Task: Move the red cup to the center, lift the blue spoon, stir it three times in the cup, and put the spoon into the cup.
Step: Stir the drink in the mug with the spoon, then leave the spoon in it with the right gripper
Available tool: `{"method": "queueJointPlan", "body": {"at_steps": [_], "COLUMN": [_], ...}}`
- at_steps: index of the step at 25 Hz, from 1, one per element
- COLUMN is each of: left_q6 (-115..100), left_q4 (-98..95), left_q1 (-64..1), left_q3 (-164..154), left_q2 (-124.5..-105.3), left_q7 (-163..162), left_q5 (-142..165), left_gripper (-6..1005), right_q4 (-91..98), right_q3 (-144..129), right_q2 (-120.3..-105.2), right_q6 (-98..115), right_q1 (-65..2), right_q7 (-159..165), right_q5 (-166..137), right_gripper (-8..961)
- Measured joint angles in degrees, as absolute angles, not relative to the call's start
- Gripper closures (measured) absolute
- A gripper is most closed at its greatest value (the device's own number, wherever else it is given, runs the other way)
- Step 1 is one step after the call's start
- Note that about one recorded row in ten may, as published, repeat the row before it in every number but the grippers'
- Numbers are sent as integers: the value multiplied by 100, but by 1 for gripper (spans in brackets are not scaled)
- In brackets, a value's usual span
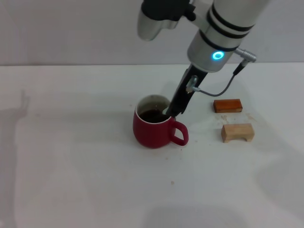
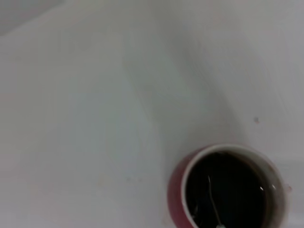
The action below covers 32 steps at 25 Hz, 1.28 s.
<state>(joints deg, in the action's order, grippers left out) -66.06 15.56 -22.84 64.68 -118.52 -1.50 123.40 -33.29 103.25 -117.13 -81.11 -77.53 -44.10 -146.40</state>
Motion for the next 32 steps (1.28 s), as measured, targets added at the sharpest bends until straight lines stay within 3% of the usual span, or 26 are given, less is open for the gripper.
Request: {"method": "queueJointPlan", "body": {"at_steps": [5, 21, 32], "left_q6": [-6615, -6618, -6618], "left_q4": [1545, 1511, 1555], "left_q1": [-2275, -2251, -2191], "left_q3": [6469, 6469, 6469], "left_q2": [-11849, -11847, -11858], "left_q7": [-159, -297, -313], "left_q5": [12340, 12340, 12340], "left_gripper": [138, 138, 138], "right_q4": [-3306, -3209, -3271], "right_q3": [10318, 10241, 10235], "right_q2": [-11820, -11775, -11852], "right_q6": [-7982, -7726, -7989], "right_q1": [-7851, -7869, -7886], "right_q7": [-4410, -4335, -4464], "right_q5": [-14646, -15030, -14835], "right_gripper": [737, 734, 731]}}
